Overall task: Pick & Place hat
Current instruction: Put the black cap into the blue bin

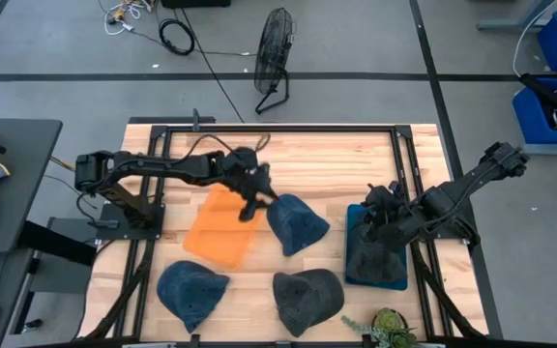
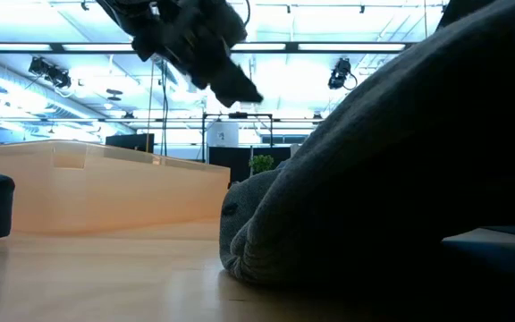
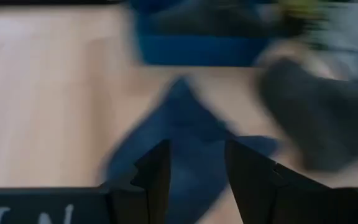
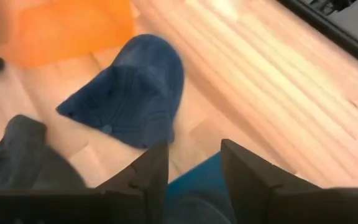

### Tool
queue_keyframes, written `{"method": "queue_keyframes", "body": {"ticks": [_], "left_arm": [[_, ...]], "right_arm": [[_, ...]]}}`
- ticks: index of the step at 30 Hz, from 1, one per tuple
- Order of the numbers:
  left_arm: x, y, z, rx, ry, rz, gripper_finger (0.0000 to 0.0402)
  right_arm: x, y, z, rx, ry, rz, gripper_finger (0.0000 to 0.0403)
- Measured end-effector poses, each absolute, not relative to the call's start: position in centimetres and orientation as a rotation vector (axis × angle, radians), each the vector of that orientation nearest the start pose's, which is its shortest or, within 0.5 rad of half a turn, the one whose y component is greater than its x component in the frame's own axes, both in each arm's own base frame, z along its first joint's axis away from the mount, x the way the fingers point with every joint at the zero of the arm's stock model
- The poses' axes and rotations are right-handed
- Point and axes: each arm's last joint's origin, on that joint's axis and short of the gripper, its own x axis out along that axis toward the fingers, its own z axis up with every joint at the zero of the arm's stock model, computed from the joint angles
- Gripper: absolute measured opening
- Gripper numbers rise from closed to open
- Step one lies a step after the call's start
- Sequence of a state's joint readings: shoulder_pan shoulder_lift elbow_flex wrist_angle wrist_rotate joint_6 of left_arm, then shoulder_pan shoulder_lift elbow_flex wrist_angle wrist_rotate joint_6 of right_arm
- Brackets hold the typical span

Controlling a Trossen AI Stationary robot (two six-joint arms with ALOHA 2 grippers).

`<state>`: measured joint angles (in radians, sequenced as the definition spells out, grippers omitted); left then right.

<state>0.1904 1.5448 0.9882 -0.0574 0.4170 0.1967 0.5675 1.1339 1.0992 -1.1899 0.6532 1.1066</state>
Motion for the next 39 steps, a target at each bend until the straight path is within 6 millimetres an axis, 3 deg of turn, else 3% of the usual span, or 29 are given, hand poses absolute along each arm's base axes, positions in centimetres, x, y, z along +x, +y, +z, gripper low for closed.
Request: {"method": "queue_keyframes", "body": {"ticks": [8, 14, 18, 22, 26, 31, 35, 39], "left_arm": [[33.0, 0.3, 23.4, 0.009, 0.576, -0.374, 0.0153], [32.9, -1.8, 23.0, -0.046, 0.654, -0.176, 0.0153], [32.2, -2.0, 23.0, -0.069, 0.712, 0.01, 0.0153], [31.4, -1.5, 23.0, -0.161, 0.745, 0.226, 0.0153], [30.4, -1.0, 22.8, -0.161, 0.794, 0.411, 0.0153], [29.5, -0.6, 22.2, -0.155, 0.846, 0.586, 0.0153], [29.4, -0.6, 22.0, -0.18, 0.852, 0.625, 0.0153], [29.4, -0.7, 22.0, -0.183, 0.847, 0.621, 0.0153]], "right_arm": [[17.3, 8.0, 30.7, 0.33, 0.785, -0.589, 0.0151], [20.2, 10.0, 29.1, 0.391, 0.76, -0.336, 0.0151], [23.3, 12.2, 28.3, 0.447, 0.715, -0.094, 0.0151], [26.2, 14.3, 25.7, 0.436, 0.755, 0.048, 0.0151], [28.3, 15.7, 21.7, 0.502, 0.86, 0.036, 0.0151], [29.5, 16.4, 17.5, 0.499, 0.93, -0.096, 0.0151], [30.0, 16.8, 16.0, 0.539, 0.956, -0.117, 0.0151], [30.2, 17.6, 16.0, 0.567, 0.929, -0.051, 0.0151]]}}
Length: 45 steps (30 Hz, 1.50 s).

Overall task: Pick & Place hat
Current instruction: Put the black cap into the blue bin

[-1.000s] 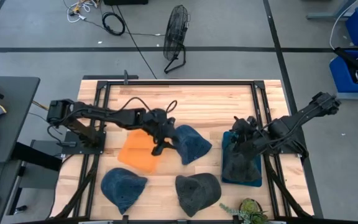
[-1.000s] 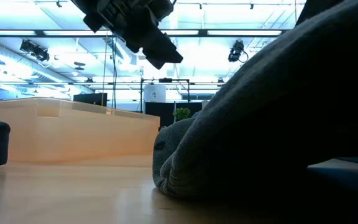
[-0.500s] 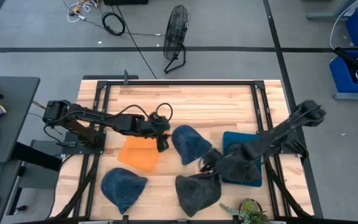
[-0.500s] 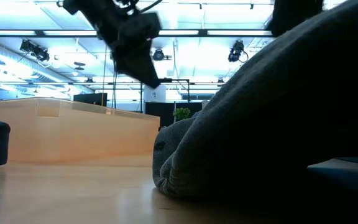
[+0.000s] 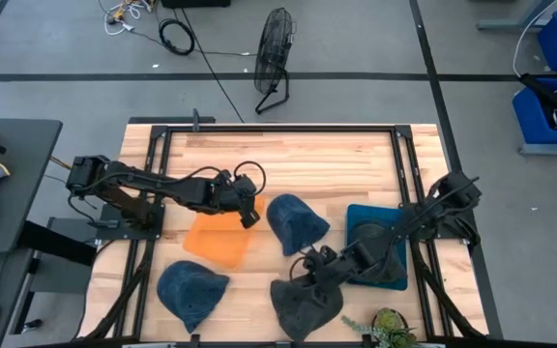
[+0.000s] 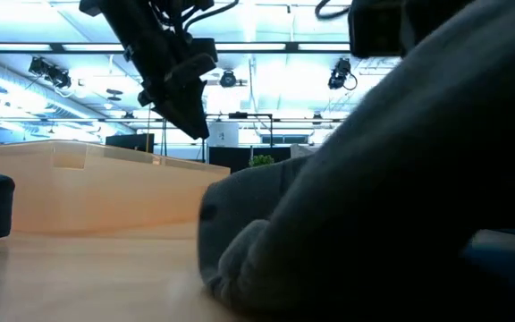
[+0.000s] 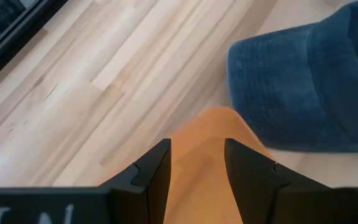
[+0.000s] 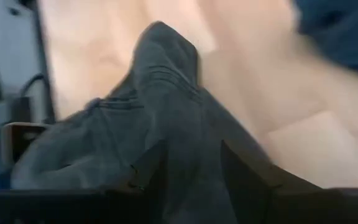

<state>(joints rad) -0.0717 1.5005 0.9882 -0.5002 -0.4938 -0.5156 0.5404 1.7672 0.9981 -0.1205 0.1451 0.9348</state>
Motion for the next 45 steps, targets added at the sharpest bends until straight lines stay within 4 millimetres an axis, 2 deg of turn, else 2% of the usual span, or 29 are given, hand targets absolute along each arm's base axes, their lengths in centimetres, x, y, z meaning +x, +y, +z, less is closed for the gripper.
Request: {"method": "queue_keyframes", "body": {"ticks": [7, 11, 17, 23, 26, 30, 32, 35, 37, 42, 45], "left_arm": [[29.5, -0.7, 22.0, -0.185, 0.841, 0.619, 0.0153], [29.5, -0.7, 22.0, -0.186, 0.839, 0.619, 0.0153], [29.5, -0.7, 22.0, -0.186, 0.839, 0.619, 0.0153], [29.5, -0.7, 22.0, -0.183, 0.839, 0.62, 0.0153], [29.5, -0.7, 22.0, -0.183, 0.839, 0.62, 0.0153], [29.5, -0.7, 22.0, -0.182, 0.838, 0.621, 0.0153], [29.5, -0.7, 22.0, -0.182, 0.839, 0.621, 0.0153], [29.5, -0.7, 22.0, -0.182, 0.838, 0.621, 0.0153], [29.5, -0.7, 22.0, -0.182, 0.838, 0.621, 0.0153], [29.5, -0.7, 22.0, -0.181, 0.839, 0.621, 0.0153], [29.5, -0.7, 22.0, -0.181, 0.839, 0.621, 0.0153]], "right_arm": [[29.9, 17.9, 16.8, 0.567, 0.901, -0.045, 0.0151], [29.8, 18.6, 17.4, 0.544, 0.885, 0.048, 0.0151], [29.2, 19.5, 16.0, 0.491, 0.941, 0.04, 0.0151], [29.0, 19.2, 15.3, 0.455, 0.991, -0.011, 0.0148], [29.1, 19.0, 15.2, 0.442, 0.996, -0.005, 0.0122], [29.4, 18.5, 15.2, 0.393, 0.996, 0.017, 0.0036], [29.4, 18.0, 15.6, 0.386, 1.005, 0.026, 0.0013], [29.4, 17.4, 17.0, 0.39, 0.983, 0.046, 0.0017], [29.4, 17.1, 19.1, 0.355, 0.953, 0.078, 0.001], [28.4, 16.4, 26.0, 0.208, 0.888, 0.144, 0.0006], [26.6, 15.7, 30.5, 0.084, 0.888, 0.163, 0.0004]]}}
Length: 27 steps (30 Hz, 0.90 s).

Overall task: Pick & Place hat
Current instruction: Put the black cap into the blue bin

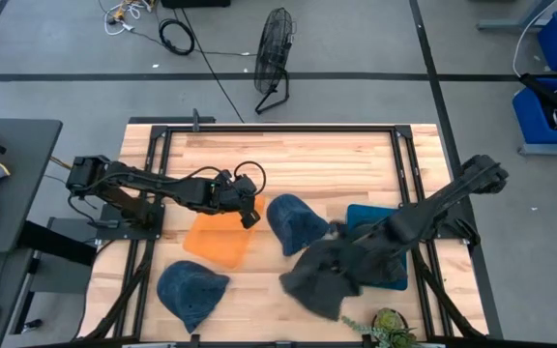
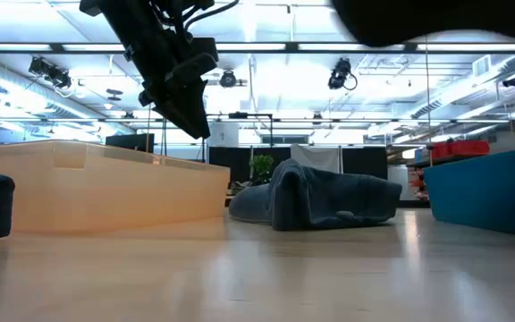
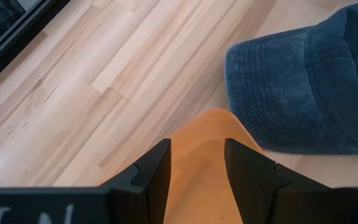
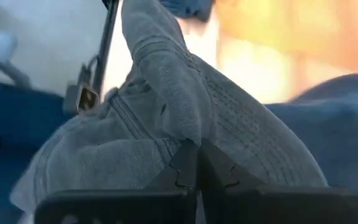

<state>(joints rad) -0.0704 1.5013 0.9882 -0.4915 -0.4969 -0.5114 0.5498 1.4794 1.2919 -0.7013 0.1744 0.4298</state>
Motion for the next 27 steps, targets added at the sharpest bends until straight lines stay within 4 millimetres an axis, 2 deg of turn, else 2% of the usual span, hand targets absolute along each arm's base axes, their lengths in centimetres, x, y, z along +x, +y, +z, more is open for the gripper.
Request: {"method": "queue_keyframes", "body": {"ticks": [3, 6, 9, 13, 16, 19, 27], "left_arm": [[29.5, -0.7, 22.0, -0.18, 0.841, 0.622, 0.0153], [29.5, -0.7, 22.0, -0.181, 0.841, 0.622, 0.0153], [29.5, -0.7, 22.0, -0.181, 0.84, 0.622, 0.0153], [29.5, -0.7, 22.0, -0.182, 0.837, 0.623, 0.0153], [29.5, -0.7, 22.0, -0.184, 0.836, 0.623, 0.0153], [29.5, -0.7, 22.0, -0.195, 0.832, 0.629, 0.0153], [29.5, -0.7, 22.1, -0.204, 0.824, 0.632, 0.0153]], "right_arm": [[23.9, 14.8, 33.7, -0.068, 0.947, 0.197, 0.0003], [21.1, 13.7, 35.4, -0.109, 1.031, 0.191, 0.0003], [18.4, 12.5, 35.8, -0.118, 1.153, 0.173, 0.0002], [15.9, 11.2, 35.6, -0.178, 1.281, 0.139, 0.0002], [15.0, 10.3, 35.0, -0.242, 1.279, 0.114, 0.0002], [14.6, 10.0, 33.7, -0.322, 1.253, 0.172, 0.0002], [13.8, 9.8, 28.4, -0.368, 1.291, 0.359, 0.0001]]}}
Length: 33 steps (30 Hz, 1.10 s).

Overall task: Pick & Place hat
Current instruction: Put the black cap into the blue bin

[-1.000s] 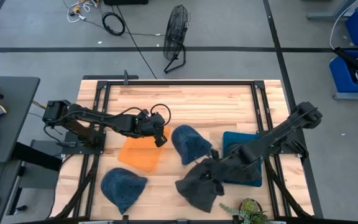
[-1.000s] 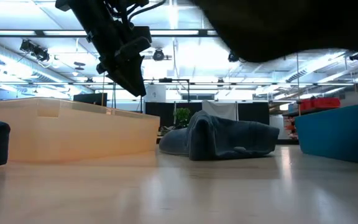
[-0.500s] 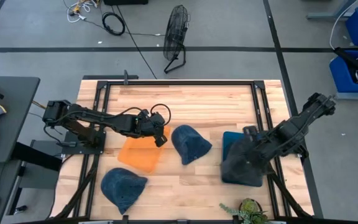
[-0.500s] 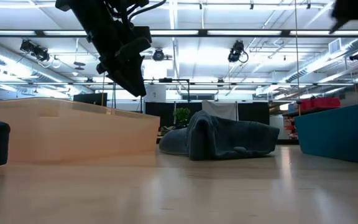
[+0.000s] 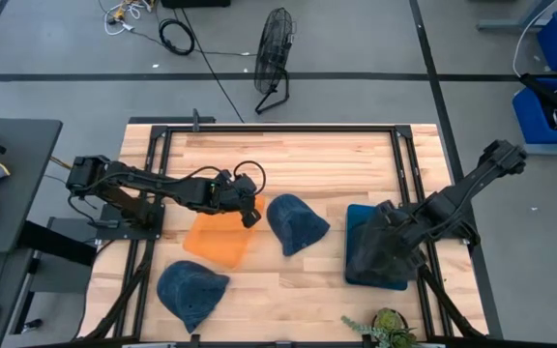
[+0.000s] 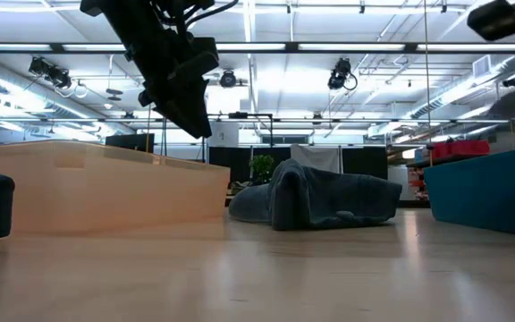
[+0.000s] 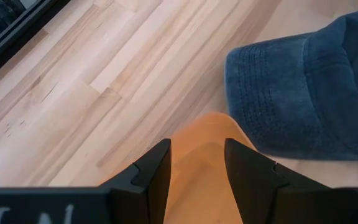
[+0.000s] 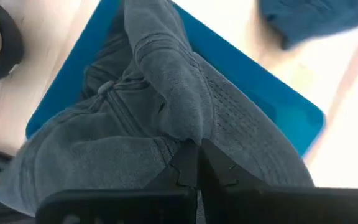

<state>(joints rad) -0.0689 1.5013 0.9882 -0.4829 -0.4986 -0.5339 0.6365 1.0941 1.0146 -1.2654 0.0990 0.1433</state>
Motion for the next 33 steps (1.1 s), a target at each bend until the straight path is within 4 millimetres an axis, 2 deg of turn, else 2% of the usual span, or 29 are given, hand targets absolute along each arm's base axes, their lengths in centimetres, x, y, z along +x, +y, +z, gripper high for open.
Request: {"method": "queue_keyframes", "body": {"ticks": [8, 15, 24, 28, 33], "left_arm": [[29.5, -0.5, 22.1, -0.186, 0.81, 0.663, 0.0153], [29.5, -0.5, 22.2, -0.169, 0.798, 0.689, 0.0153], [29.5, -0.4, 22.2, -0.161, 0.795, 0.697, 0.0153], [29.5, -0.4, 22.2, -0.162, 0.795, 0.697, 0.0153], [29.5, -0.4, 22.2, -0.162, 0.795, 0.698, 0.0153]], "right_arm": [[14.7, 10.7, 25.9, -0.409, 1.147, 0.519, 0.0002], [14.6, 10.5, 23.0, -0.424, 1.162, 0.509, 0.0003], [15.5, 9.8, 24.2, -0.387, 1.129, 0.4, 0.0034], [15.7, 9.2, 24.1, -0.33, 1.14, 0.28, 0.0045], [15.8, 8.8, 24.1, -0.248, 1.177, 0.242, 0.0054]]}}
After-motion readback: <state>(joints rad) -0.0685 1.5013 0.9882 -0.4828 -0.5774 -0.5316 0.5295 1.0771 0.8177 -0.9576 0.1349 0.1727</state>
